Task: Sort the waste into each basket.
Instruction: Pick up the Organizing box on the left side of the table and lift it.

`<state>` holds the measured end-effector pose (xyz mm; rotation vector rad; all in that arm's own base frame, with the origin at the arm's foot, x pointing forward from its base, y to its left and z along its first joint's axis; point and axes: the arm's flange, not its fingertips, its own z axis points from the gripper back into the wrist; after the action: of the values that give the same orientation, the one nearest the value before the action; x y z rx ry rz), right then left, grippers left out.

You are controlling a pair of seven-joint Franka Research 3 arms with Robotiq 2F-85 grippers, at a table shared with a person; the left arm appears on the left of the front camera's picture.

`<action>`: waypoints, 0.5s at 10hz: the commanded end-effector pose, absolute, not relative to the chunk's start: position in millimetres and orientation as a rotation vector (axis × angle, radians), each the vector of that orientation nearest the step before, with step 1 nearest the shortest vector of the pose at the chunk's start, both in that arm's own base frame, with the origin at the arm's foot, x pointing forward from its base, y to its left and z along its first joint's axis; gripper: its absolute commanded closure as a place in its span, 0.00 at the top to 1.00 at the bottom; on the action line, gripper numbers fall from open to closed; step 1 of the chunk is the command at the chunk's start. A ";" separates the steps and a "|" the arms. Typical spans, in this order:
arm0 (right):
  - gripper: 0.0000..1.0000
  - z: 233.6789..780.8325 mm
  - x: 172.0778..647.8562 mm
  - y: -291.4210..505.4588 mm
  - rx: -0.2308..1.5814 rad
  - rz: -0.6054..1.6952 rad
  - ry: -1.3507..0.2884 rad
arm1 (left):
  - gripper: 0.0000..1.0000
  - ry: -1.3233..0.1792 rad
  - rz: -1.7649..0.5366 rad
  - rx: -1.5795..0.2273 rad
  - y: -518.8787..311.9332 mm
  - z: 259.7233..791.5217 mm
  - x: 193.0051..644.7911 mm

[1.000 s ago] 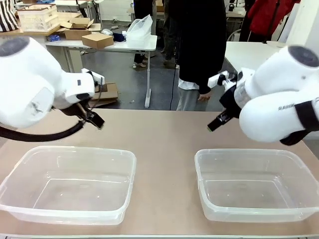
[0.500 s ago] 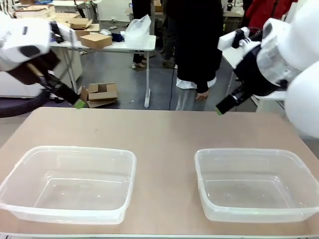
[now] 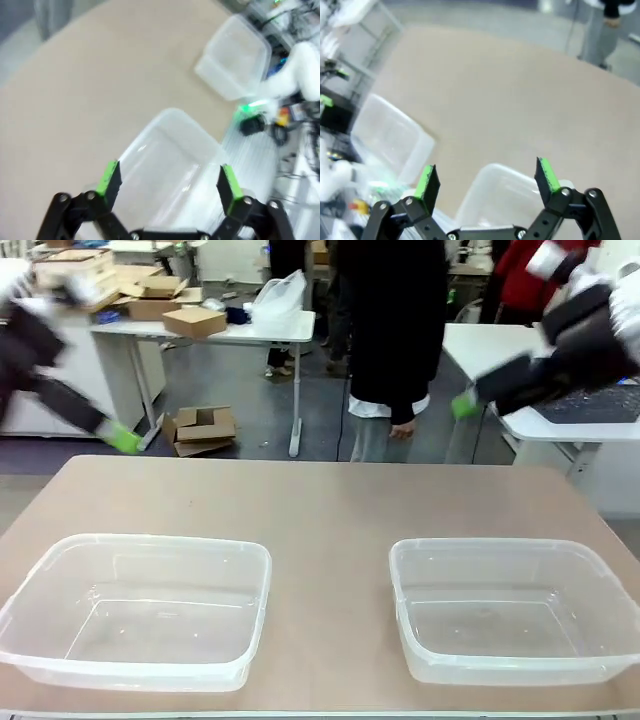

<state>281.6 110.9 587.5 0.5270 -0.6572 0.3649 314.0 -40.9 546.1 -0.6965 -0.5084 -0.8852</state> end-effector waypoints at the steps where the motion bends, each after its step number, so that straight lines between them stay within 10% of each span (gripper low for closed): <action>1: 1.00 558.6 202.3 5.2 0.980 -0.079 -0.847 | 1.00 -0.427 -0.606 -1.202 56.7 554.5 309.6; 5: 1.00 479.4 203.1 -54.5 1.175 -0.281 -0.700 | 1.00 -0.959 -0.321 -1.426 120.3 548.4 298.5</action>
<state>220.2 -115.2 612.1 1.1134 -0.7358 -0.2165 283.8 154.2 554.6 -1.3799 -0.8142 -0.3861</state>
